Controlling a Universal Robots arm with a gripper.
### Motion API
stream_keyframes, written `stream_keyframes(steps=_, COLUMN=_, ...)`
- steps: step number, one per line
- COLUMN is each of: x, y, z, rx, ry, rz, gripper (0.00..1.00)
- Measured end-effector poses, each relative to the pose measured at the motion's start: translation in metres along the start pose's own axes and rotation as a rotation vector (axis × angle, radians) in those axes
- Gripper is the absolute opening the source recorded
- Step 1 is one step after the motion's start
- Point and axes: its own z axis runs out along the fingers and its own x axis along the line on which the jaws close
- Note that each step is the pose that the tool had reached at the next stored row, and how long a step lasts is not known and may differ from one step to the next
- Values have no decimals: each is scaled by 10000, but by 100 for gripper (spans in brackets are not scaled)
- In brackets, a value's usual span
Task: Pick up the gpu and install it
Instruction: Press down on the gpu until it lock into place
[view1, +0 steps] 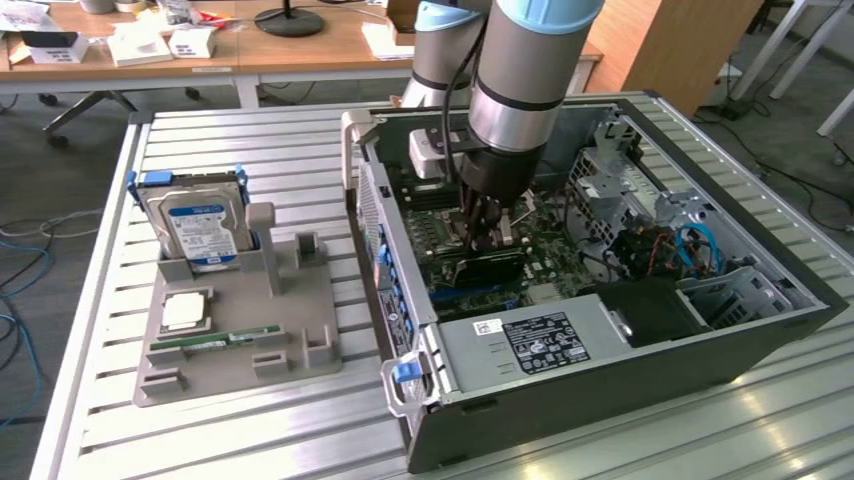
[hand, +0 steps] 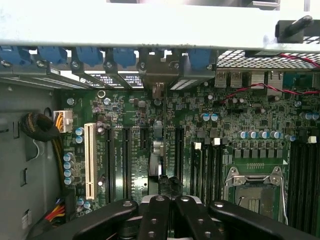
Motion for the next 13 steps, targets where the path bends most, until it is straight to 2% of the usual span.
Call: stream_keyframes(steps=13, x=0, y=1, z=7, rx=0, ry=0, rz=0, gripper=11)
